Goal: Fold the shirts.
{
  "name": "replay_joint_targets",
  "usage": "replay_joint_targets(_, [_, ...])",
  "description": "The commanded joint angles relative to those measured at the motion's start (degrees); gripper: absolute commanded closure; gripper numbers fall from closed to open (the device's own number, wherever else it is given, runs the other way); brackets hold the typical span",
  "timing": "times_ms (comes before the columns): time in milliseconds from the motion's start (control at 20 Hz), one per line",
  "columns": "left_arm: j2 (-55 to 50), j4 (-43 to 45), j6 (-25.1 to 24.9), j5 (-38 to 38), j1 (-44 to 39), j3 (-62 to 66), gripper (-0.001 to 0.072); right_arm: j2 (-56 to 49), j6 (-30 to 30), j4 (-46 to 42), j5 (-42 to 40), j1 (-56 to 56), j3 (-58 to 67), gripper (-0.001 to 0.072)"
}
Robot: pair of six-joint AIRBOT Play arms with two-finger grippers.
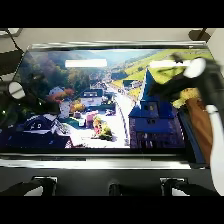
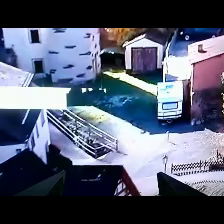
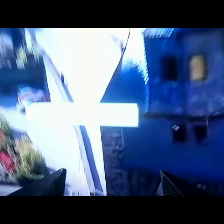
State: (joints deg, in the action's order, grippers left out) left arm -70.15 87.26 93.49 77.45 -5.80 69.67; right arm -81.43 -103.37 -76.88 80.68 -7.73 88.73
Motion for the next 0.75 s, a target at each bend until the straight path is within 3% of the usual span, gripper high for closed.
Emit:
replay_joint_targets(0, [2.69, 0.66, 1.05, -4.42, -3.3, -5.03, 0.0023, -4.13, -2.05, -3.78, 5.11, -5.42, -0.74, 0.0036])
replay_joint_targets(700, [2.45, 0.63, 1.05, -4.68, -3.89, -5.05, 0.0023, -4.13, -1.95, -3.72, 4.87, -5.33, -0.72, 0.0037])
